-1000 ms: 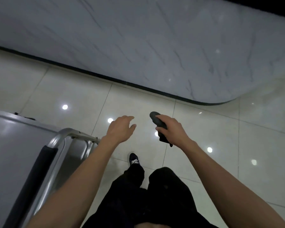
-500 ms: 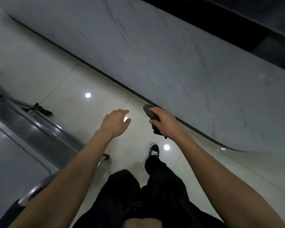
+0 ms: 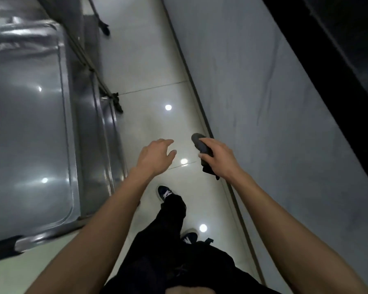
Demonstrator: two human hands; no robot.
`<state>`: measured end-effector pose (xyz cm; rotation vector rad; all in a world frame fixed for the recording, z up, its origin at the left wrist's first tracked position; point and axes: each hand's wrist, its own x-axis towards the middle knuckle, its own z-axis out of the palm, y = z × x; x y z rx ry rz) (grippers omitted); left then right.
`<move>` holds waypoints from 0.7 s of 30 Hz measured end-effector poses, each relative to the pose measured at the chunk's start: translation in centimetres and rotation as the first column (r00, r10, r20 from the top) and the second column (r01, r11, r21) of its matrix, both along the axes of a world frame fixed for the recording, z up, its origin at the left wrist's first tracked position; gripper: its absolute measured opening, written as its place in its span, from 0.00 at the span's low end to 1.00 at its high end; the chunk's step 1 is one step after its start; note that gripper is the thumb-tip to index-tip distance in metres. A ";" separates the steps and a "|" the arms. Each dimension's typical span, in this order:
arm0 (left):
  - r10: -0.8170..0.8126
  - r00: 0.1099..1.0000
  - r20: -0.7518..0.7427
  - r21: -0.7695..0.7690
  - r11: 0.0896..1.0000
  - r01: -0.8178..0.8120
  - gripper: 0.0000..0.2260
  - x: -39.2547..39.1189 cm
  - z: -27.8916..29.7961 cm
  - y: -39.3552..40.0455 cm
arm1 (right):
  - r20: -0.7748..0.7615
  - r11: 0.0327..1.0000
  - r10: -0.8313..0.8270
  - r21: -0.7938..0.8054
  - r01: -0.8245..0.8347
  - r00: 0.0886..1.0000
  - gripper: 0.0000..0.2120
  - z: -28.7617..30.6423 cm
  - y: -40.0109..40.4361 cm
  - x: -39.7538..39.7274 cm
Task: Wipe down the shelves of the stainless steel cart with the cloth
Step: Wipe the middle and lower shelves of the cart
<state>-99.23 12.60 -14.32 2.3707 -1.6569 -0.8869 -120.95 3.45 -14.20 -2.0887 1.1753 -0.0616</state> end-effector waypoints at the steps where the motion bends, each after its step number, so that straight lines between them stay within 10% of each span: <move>1: 0.048 0.999 -0.017 0.001 0.999 -0.048 0.22 1.2 -0.4 -0.6 | 0.003 0.999 0.034 -0.002 -0.034 0.999 0.18 0.0 -1.3 1.6; 12: 0.478 0.872 -0.106 -0.007 0.876 -0.481 0.22 11.2 -0.4 -2.3 | -0.023 0.901 0.434 0.028 -0.433 0.901 0.15 0.9 -11.1 17.9; 21: 0.805 0.586 -0.091 0.085 0.593 -0.801 0.18 13.0 -2.4 -0.4 | -0.042 0.604 0.796 0.106 -0.790 0.604 0.20 -2.7 -15.6 29.5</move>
